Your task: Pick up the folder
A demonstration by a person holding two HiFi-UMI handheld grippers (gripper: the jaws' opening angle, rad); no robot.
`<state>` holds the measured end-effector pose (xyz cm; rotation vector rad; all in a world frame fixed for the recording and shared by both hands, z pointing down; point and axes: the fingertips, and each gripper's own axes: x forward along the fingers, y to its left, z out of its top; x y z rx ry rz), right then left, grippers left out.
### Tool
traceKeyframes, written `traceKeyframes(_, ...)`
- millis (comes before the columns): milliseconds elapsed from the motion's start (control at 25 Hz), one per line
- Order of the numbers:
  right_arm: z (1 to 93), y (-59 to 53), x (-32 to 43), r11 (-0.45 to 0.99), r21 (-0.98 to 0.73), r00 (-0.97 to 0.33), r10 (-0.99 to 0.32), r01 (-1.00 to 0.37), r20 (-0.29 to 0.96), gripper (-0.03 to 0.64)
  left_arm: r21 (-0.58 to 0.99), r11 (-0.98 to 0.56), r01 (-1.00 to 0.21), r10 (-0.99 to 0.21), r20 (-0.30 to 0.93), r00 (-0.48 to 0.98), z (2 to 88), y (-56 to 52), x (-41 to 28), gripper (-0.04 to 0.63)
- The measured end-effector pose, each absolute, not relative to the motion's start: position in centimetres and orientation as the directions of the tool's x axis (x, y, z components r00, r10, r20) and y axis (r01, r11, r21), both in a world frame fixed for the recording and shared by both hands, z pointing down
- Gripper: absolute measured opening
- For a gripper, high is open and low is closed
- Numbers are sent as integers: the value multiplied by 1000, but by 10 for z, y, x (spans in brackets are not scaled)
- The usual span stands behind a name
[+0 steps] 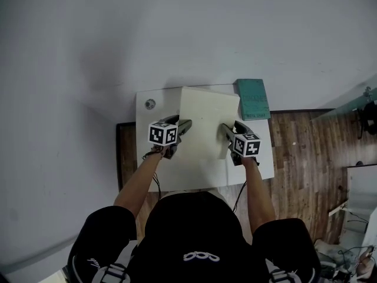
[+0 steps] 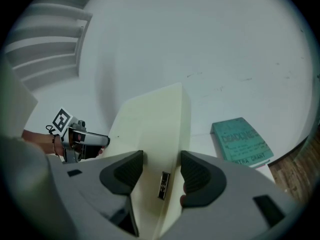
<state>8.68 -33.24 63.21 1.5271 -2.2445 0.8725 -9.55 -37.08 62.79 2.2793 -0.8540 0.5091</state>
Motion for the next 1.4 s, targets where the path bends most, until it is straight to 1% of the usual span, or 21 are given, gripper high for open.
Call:
traceKeyframes(320, 566, -345, 82, 282, -247, -367, -815, -927, 448, 249, 400, -628, -668, -510, 437, 741, 562, -385, -102, 270)
traceKeyframes(640, 507, -355, 75, 316, -183, -362, -864, -931, 351, 245, 350, -658, -667, -577, 336, 745, 506, -394, -110, 270)
traceKeyframes(920, 487, -360, 67, 334, -166, -371, -875, -928, 312, 244, 316, -673, -669, -597, 302, 743, 485, -397, -119, 270)
traceKeyframes(1400, 476, -360, 65, 352, -150, -382, -878, -924, 290, 242, 290, -675, -679, -619, 279, 734, 471, -393, -123, 270)
